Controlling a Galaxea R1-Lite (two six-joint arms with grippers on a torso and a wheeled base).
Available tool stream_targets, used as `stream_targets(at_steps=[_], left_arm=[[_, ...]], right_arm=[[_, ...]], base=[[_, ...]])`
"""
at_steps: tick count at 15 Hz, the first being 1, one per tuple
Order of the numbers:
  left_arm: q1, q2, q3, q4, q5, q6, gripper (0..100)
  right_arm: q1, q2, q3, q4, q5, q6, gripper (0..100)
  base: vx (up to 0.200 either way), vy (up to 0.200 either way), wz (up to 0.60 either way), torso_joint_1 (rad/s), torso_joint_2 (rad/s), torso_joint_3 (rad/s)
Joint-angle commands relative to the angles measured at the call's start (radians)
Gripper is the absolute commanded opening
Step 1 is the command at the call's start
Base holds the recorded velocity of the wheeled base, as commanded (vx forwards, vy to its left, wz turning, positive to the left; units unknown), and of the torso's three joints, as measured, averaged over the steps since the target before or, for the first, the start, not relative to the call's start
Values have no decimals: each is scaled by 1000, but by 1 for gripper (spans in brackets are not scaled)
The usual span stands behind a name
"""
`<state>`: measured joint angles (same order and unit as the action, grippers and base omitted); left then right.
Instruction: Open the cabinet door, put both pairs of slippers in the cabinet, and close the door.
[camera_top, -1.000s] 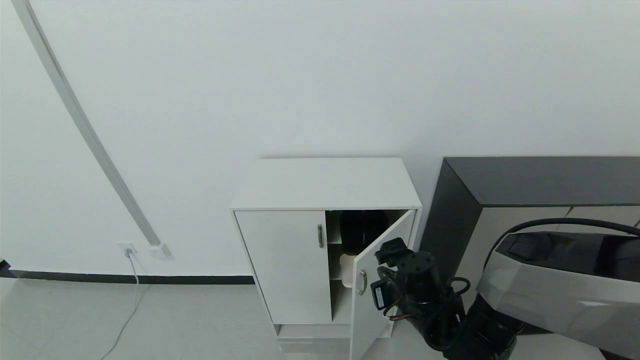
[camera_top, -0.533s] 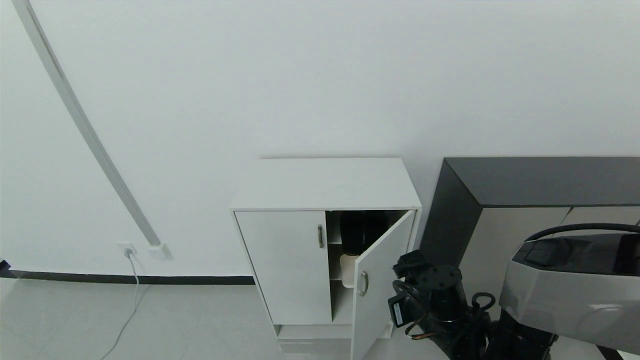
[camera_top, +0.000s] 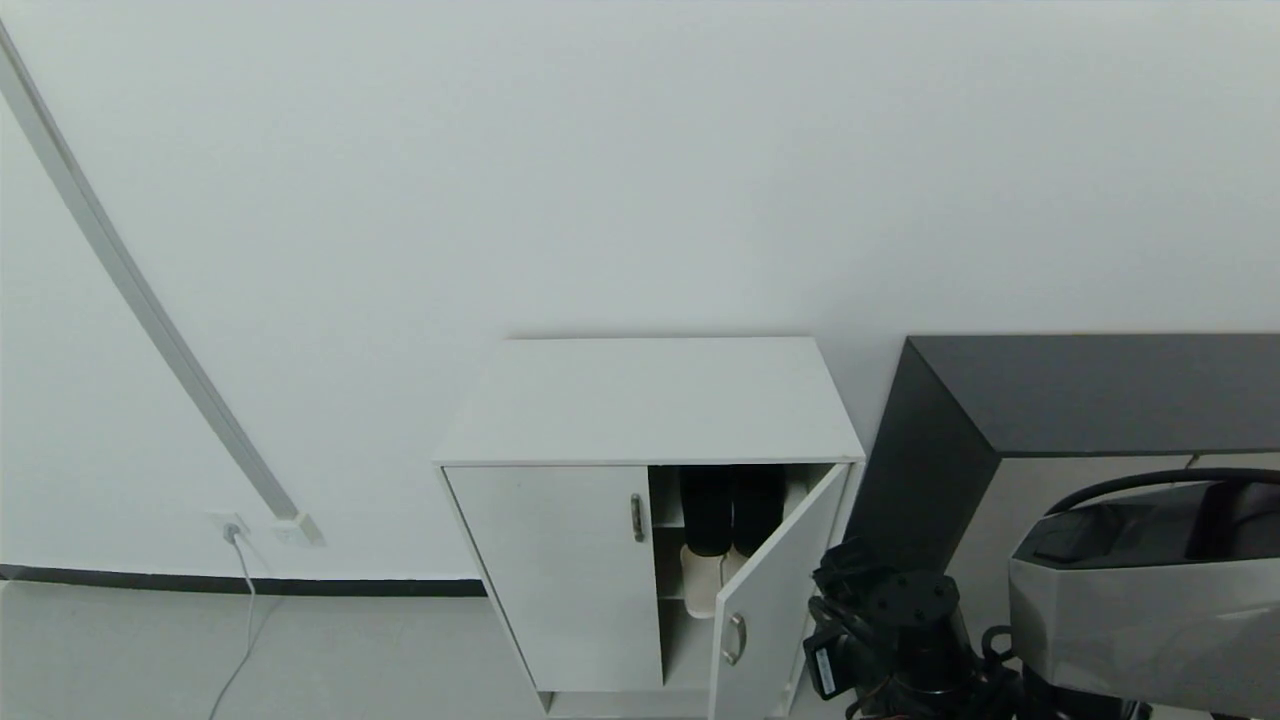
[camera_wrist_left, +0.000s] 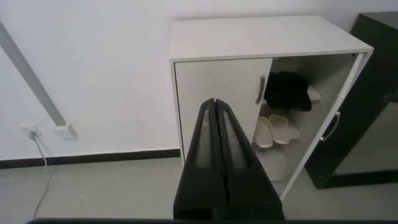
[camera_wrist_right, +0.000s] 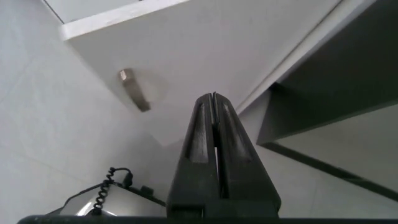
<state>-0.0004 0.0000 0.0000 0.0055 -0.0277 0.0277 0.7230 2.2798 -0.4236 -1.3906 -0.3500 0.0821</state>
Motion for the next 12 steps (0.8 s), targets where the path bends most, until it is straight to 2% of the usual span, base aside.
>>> stream_targets(at_steps=[1, 5, 12], left_arm=[[0, 0, 0, 1, 0, 0, 0], [0, 0, 0, 1, 0, 0, 0], [0, 0, 0, 1, 0, -2, 0]], right_arm=[[1, 38, -6, -8, 0, 4, 0], [-5, 72, -89, 1, 20, 4, 0], [-48, 135, -305, 137, 22, 4, 0]], base=[[0, 0, 0, 0, 0, 0], [0, 0, 0, 0, 0, 0], [0, 0, 0, 0, 0, 0]])
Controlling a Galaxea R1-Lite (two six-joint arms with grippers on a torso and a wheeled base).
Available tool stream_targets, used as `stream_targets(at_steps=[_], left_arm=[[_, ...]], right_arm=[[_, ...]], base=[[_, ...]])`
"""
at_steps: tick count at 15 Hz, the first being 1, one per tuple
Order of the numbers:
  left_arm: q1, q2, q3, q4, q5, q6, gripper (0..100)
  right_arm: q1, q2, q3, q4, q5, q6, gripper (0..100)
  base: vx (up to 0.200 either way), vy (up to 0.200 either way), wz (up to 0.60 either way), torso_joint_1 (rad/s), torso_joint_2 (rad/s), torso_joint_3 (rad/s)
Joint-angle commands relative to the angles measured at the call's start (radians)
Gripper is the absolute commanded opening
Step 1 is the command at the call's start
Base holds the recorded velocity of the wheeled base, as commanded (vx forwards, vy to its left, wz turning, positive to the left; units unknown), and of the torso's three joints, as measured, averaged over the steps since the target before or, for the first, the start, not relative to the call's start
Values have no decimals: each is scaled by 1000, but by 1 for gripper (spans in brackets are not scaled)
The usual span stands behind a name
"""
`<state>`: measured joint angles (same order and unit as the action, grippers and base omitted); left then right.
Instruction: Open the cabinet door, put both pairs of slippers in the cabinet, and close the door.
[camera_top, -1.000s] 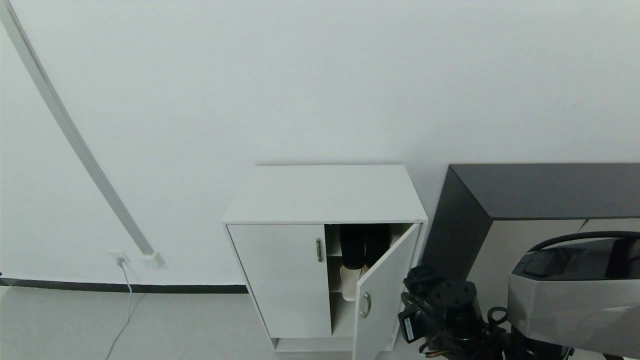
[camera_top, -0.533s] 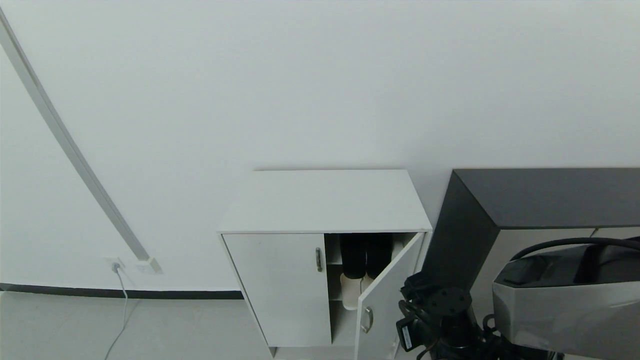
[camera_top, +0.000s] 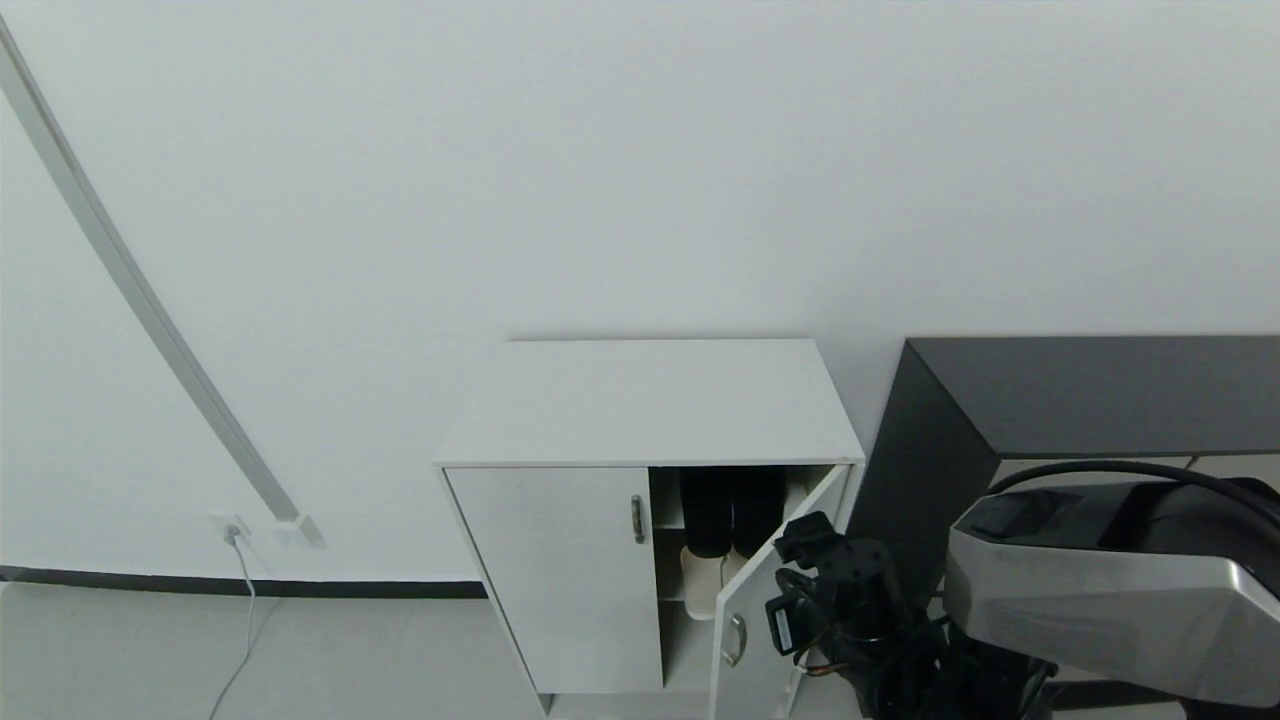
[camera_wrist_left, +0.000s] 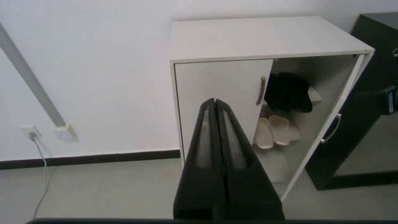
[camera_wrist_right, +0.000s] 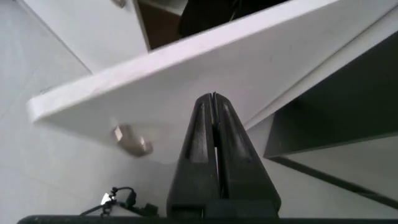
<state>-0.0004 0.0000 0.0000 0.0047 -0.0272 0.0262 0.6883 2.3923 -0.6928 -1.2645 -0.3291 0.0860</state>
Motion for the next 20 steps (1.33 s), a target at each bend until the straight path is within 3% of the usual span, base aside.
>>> stream_targets(at_steps=[1, 10, 20], left_arm=[[0, 0, 0, 0, 0, 0, 0], [0, 0, 0, 0, 0, 0, 0], [0, 0, 0, 0, 1, -2, 0]], right_arm=[[-13, 22, -37, 13, 1, 0, 0], [-52, 33, -327, 249, 25, 0, 0], [-81, 87, -481, 330, 25, -2, 0]], base=[[0, 0, 0, 0, 0, 0], [0, 0, 0, 0, 0, 0], [0, 0, 0, 0, 0, 0]])
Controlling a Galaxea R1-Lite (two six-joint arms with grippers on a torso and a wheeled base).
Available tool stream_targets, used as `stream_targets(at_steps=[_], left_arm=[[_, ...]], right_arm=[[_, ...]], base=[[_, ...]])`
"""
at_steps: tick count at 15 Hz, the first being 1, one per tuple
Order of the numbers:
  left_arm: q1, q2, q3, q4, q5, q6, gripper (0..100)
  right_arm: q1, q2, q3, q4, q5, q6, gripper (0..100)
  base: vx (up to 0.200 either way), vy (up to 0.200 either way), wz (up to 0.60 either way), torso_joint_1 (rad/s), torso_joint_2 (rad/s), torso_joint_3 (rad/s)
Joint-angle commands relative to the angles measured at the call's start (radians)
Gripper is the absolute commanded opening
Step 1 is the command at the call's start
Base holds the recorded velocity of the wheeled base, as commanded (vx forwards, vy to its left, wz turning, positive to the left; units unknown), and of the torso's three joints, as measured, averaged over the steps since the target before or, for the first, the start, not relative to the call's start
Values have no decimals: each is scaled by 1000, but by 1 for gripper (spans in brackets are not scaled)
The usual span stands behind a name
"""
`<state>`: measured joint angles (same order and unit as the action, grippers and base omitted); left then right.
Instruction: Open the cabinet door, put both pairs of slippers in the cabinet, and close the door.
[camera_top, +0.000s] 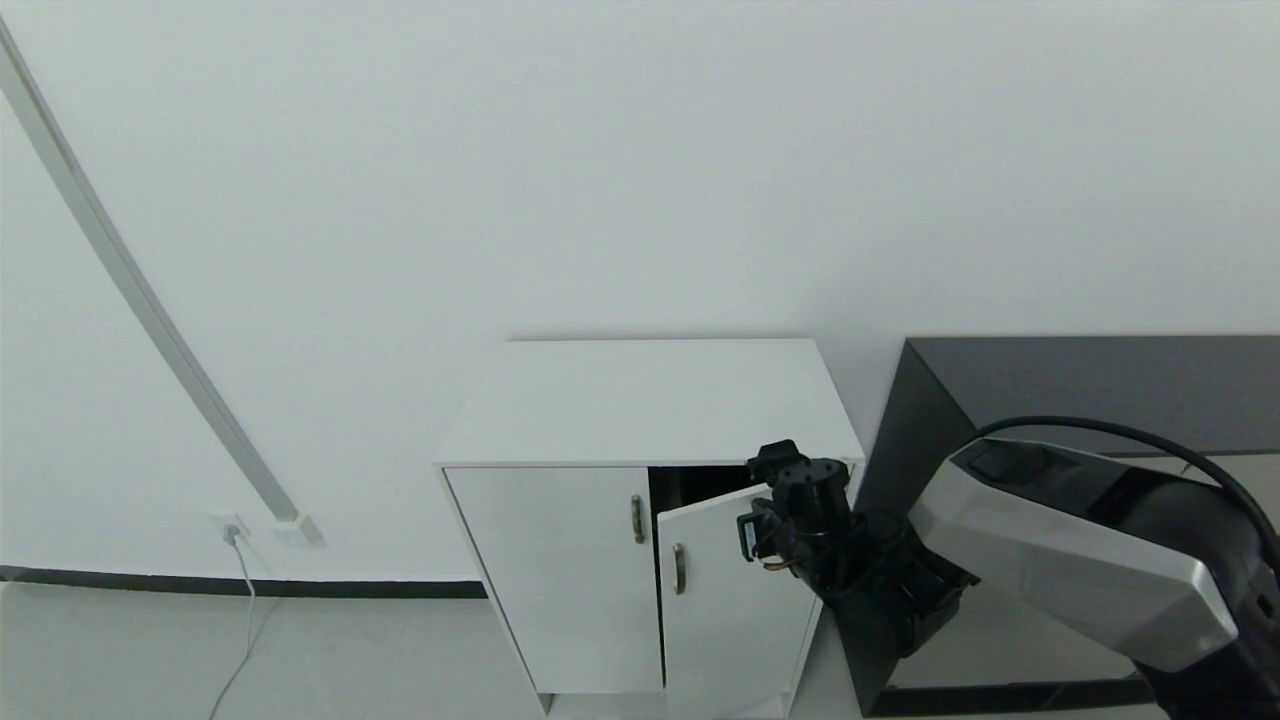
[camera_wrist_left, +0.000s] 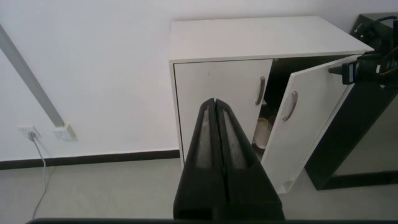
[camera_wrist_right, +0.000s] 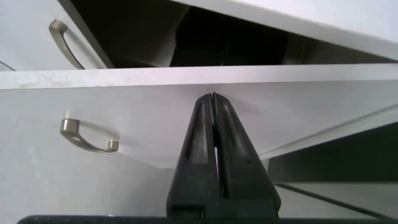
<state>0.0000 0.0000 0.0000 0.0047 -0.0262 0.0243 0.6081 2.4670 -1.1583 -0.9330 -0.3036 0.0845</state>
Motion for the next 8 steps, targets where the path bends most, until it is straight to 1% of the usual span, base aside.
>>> stream_targets(at_steps=[1, 8], left_arm=[[0, 0, 0, 0, 0, 0, 0], [0, 0, 0, 0, 0, 0, 0]], right_arm=[[-4, 20, -34, 0, -2, 0, 0], [-13, 66, -167, 106, -6, -2, 0]], base=[[0, 0, 0, 0, 0, 0], [0, 0, 0, 0, 0, 0]])
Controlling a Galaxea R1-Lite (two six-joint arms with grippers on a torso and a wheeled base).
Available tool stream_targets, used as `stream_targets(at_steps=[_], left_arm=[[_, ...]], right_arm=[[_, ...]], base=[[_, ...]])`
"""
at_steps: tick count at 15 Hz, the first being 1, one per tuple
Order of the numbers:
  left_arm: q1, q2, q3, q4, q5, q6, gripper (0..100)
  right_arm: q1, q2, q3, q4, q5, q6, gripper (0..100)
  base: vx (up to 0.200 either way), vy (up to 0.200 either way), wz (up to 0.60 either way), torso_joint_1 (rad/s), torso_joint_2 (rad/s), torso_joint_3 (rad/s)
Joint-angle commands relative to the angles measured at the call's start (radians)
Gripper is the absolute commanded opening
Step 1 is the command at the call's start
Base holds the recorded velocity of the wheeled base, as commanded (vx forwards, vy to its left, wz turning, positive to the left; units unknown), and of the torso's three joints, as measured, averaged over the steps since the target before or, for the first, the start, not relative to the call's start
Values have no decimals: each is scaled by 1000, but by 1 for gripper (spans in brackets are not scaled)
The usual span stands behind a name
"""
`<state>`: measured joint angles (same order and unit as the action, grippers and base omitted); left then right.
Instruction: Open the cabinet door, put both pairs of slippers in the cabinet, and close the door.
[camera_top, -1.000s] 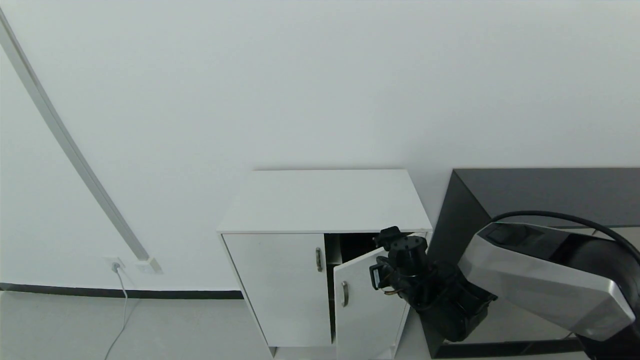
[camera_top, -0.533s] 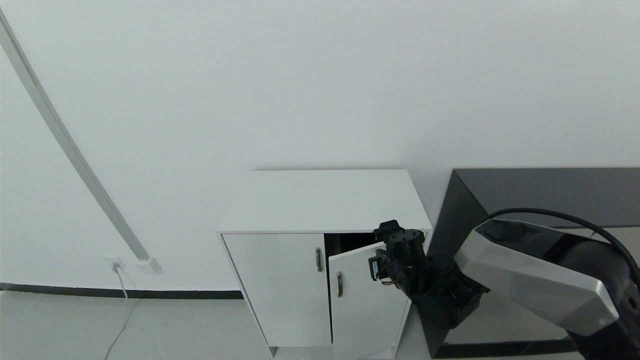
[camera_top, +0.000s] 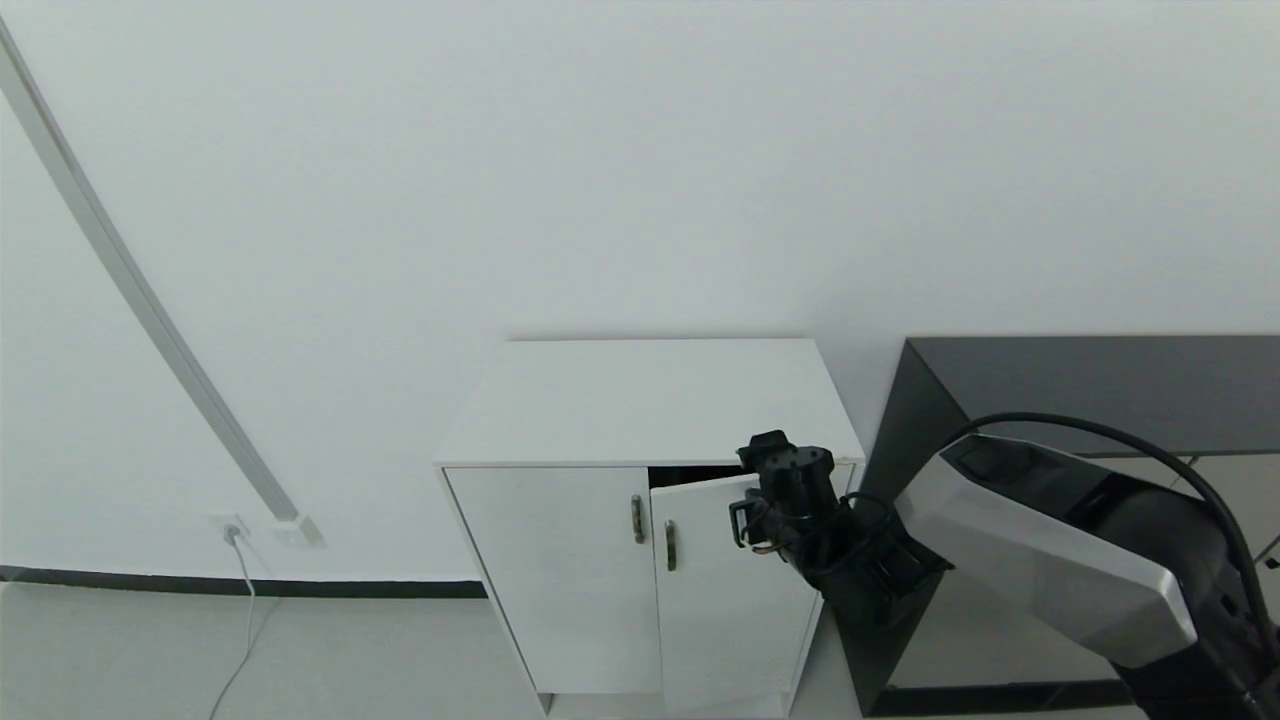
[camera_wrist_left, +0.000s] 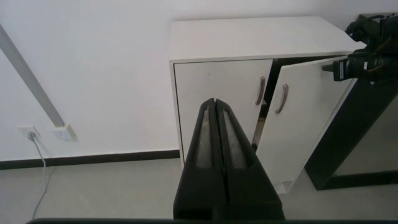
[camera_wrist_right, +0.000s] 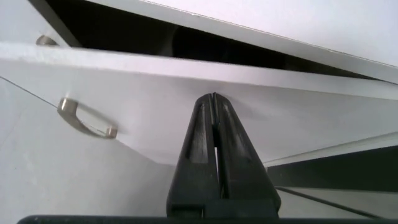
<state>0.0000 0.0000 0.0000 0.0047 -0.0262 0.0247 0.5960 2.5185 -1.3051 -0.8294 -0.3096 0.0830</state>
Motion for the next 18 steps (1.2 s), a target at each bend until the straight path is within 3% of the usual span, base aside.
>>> stream_targets(at_steps=[1, 18], left_arm=[[0, 0, 0, 0, 0, 0, 0], [0, 0, 0, 0, 0, 0, 0]], right_arm=[[-1, 14, -26, 9, 0, -2, 0], [-16, 57, -168, 127, -2, -3, 0]], base=[[0, 0, 0, 0, 0, 0], [0, 0, 0, 0, 0, 0]])
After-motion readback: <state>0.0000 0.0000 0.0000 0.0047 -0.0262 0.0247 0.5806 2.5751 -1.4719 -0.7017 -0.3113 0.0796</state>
